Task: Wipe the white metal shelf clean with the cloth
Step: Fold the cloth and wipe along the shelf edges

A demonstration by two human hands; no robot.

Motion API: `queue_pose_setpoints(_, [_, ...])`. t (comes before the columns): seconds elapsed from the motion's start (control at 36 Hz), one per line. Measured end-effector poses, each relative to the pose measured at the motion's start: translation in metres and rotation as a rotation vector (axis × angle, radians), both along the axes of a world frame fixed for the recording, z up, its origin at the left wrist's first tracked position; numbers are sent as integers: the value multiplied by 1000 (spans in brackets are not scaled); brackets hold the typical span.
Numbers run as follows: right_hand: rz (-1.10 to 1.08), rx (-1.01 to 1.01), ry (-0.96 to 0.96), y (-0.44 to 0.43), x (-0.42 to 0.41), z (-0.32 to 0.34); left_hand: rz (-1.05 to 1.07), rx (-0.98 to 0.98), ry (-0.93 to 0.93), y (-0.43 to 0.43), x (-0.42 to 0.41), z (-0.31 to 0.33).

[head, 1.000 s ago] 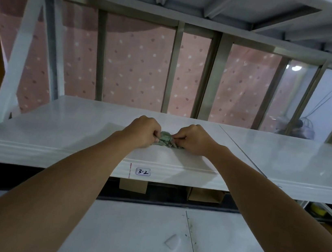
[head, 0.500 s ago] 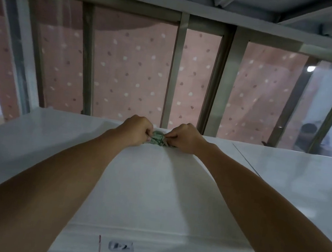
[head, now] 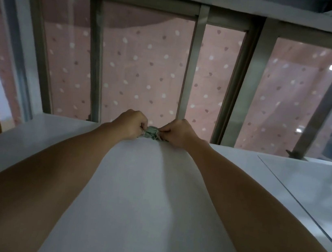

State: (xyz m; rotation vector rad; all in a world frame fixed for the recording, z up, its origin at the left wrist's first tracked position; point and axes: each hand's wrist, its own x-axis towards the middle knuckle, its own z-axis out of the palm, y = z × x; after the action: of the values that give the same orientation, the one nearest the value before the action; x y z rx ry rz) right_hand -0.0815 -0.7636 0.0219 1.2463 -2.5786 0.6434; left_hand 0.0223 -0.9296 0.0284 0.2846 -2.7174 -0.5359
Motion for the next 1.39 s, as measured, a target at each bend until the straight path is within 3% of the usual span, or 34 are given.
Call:
queue_pose_setpoints(0.39, [26, 8, -18, -57, 57, 0, 42, -48, -17, -54, 53, 0])
queue_pose_setpoints(0.94, [-41, 42, -76, -15, 226, 2, -125, -58, 18, -29, 216, 1])
queue_pose_setpoints(1.39, [-57, -31, -75, -1, 354, -9, -139, 20, 15, -26, 344, -8])
